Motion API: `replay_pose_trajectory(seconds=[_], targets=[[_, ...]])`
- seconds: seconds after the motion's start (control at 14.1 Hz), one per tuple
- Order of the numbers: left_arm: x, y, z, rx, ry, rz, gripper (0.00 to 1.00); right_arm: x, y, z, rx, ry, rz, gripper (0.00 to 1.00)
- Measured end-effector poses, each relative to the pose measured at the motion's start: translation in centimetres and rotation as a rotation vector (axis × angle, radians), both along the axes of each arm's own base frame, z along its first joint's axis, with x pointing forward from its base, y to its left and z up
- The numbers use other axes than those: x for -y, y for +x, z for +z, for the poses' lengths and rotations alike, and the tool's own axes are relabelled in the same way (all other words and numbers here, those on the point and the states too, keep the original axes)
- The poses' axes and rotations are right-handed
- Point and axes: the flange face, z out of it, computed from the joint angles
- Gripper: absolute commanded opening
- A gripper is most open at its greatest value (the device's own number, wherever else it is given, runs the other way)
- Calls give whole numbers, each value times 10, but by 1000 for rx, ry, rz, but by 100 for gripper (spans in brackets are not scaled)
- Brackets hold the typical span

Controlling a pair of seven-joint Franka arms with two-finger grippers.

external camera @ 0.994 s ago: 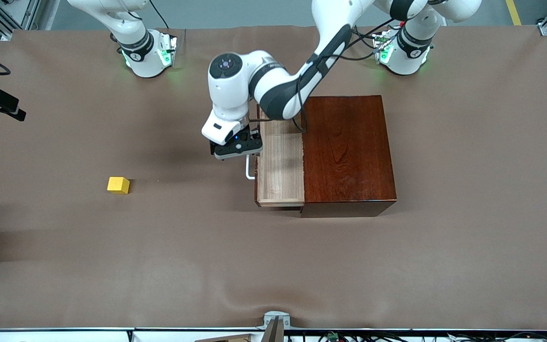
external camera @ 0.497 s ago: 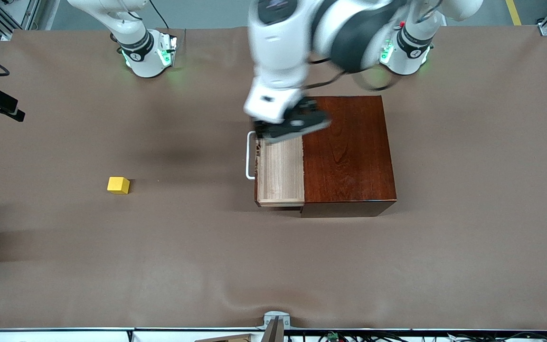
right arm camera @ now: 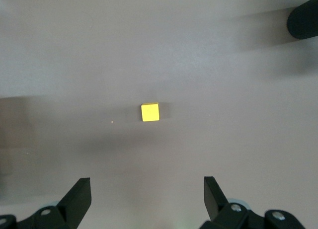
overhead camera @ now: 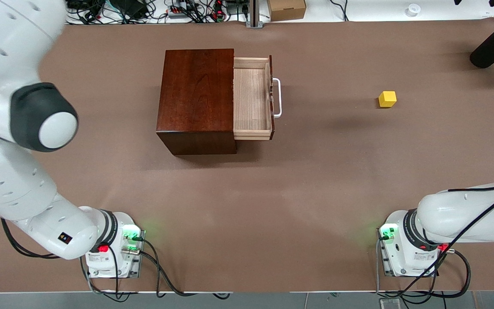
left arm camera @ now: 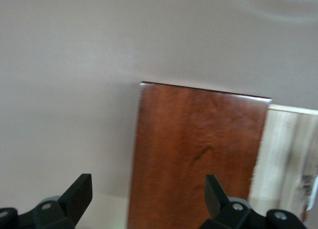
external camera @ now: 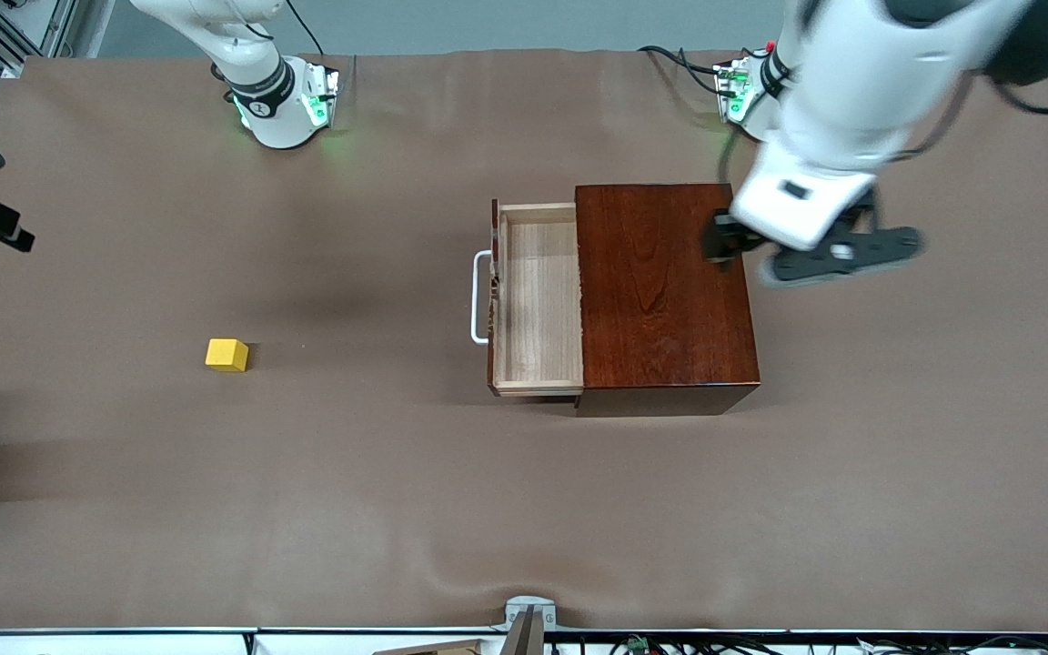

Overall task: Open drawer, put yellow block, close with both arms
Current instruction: 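Withdraw the left gripper while the right gripper reaches toward the yellow cube, then lower the right gripper over the yellow cube and grasp it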

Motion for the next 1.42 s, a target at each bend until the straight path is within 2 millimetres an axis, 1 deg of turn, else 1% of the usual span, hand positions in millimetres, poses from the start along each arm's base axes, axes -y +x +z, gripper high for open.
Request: replay_pose_trajectory(seconds=[0.21,0.43,0.57,0.64,0.71,0.85,1.07,1.28,1.42], targets=[[-67,-1,8,-27,-6,-33,100,2,17,-34,-51,-21,4,100],[-132,-1,14,-40,-16,-50,100,2,31,-76,-126,-15,8,100],[-165,0,17,-42,-20,-61,100,0,40,-103,-169,-11,13,100],[-176,0,19,-42,-22,-63,100,-1,44,-114,-185,-9,15,100],[-185,0,20,-42,-23,-61,100,-2,48,-124,-198,-8,17,100],[-193,-1,20,-44,-24,-59,100,-2,53,-143,-218,-6,20,100],[-195,-4,18,-50,-25,-57,100,-2,59,-170,-223,-3,20,100],[-199,-8,19,-52,-28,-52,100,-5,59,-204,-227,-2,24,100],[-201,-14,17,-61,-34,-55,100,-7,59,-226,-245,-1,28,100]])
